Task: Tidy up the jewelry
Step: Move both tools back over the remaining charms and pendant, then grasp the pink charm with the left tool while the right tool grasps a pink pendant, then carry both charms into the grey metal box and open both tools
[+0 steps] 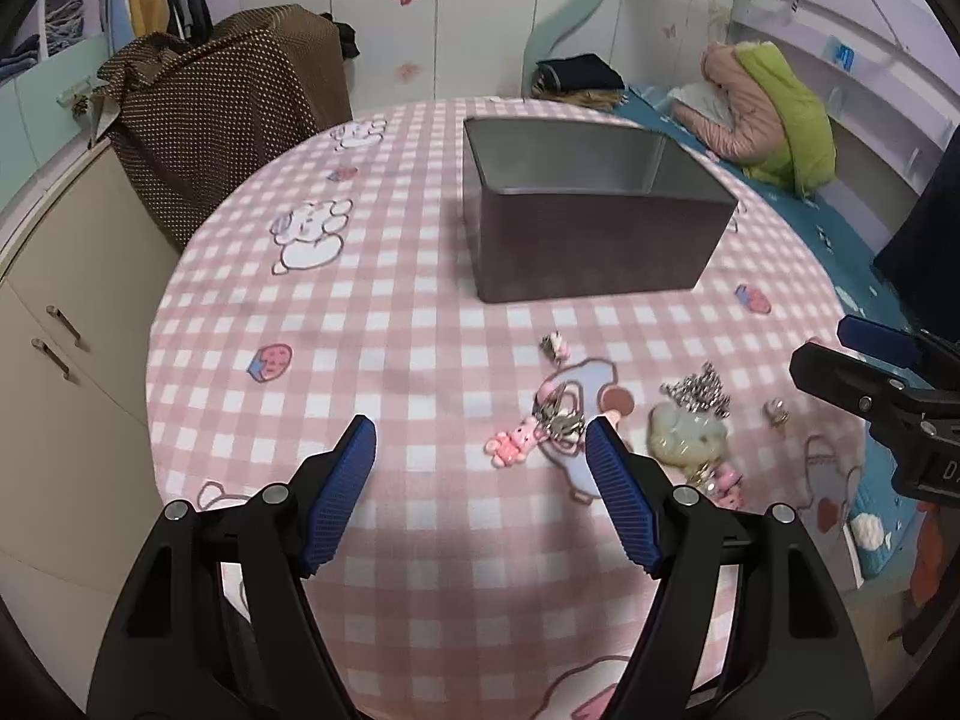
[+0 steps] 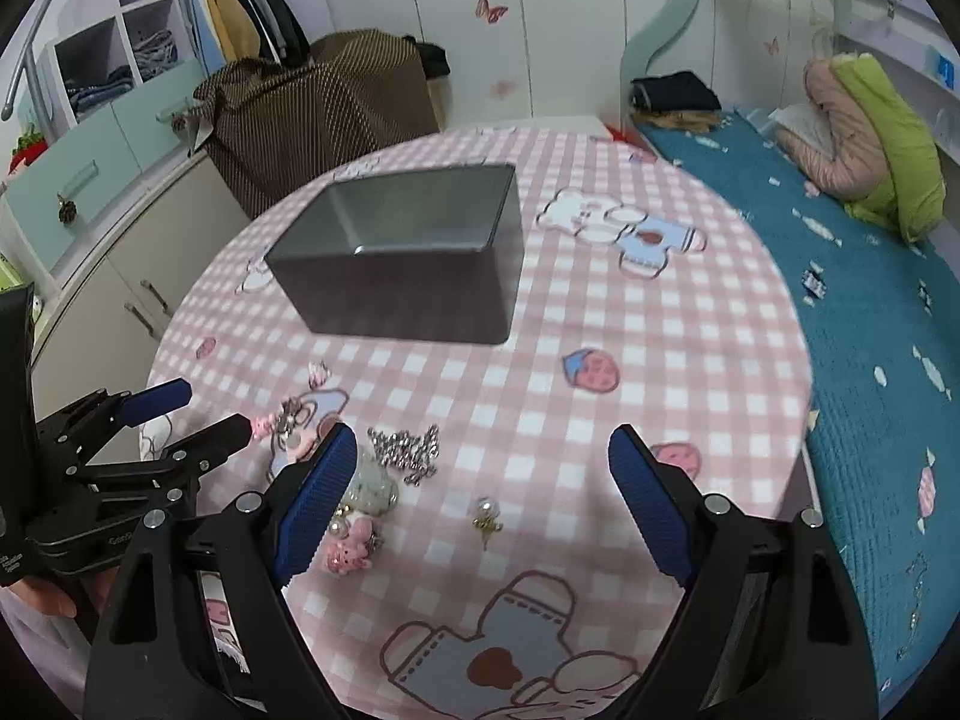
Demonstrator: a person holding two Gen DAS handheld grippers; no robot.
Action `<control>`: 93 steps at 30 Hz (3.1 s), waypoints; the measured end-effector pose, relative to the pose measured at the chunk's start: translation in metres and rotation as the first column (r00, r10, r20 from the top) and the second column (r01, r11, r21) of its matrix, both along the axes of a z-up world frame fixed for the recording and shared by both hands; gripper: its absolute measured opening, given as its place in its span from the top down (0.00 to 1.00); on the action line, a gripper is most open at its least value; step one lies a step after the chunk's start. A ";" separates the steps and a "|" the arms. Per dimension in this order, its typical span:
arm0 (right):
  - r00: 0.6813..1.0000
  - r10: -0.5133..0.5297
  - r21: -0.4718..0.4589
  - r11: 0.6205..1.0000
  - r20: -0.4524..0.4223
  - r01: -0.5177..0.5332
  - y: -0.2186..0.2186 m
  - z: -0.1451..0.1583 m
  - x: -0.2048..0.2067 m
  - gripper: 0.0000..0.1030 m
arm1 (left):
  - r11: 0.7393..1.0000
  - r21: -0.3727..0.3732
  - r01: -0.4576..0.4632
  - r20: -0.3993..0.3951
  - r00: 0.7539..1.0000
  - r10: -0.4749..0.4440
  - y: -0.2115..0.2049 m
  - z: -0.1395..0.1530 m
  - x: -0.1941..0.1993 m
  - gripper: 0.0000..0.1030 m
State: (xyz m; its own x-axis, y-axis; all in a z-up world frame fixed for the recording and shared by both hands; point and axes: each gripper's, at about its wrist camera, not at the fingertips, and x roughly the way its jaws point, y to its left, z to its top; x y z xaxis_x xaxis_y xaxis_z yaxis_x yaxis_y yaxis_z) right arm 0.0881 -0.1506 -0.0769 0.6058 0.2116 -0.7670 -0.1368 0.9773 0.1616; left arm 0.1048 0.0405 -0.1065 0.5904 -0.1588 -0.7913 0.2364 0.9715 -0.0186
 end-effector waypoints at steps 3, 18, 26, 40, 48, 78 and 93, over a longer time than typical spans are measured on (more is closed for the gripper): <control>1.000 0.003 -0.004 1.000 -0.017 -0.003 0.003 -0.005 0.002 0.20 | 1.000 0.012 0.016 -0.007 1.000 -0.016 -0.002 -0.006 0.002 0.30; 0.994 0.100 -0.022 0.995 -0.044 -0.101 0.036 -0.015 0.010 0.20 | 0.995 -0.058 0.082 -0.011 0.996 -0.083 0.008 -0.018 0.013 0.83; 0.979 0.199 -0.066 0.977 -0.041 -0.201 0.071 -0.017 0.010 0.23 | 0.989 -0.141 0.045 -0.013 0.999 -0.047 0.023 -0.017 0.015 0.84; 0.958 0.279 -0.123 0.950 -0.069 -0.286 0.109 -0.032 0.017 0.55 | 0.980 -0.194 -0.035 0.006 0.999 0.037 0.058 -0.019 0.007 0.84; 0.948 0.311 -0.170 0.933 -0.062 -0.317 0.119 -0.034 0.016 0.71 | 0.967 -0.254 -0.037 -0.007 0.999 0.037 0.059 -0.018 0.006 0.84; 0.975 0.220 -0.104 0.971 0.037 -0.215 0.086 0.002 0.021 0.79 | 0.967 -0.243 0.069 0.093 0.995 -0.047 0.020 0.019 0.009 0.84; 0.975 0.149 -0.087 0.987 0.163 -0.136 0.056 0.041 0.044 0.79 | 0.964 -0.227 0.137 0.241 0.967 -0.081 -0.004 0.073 0.029 0.84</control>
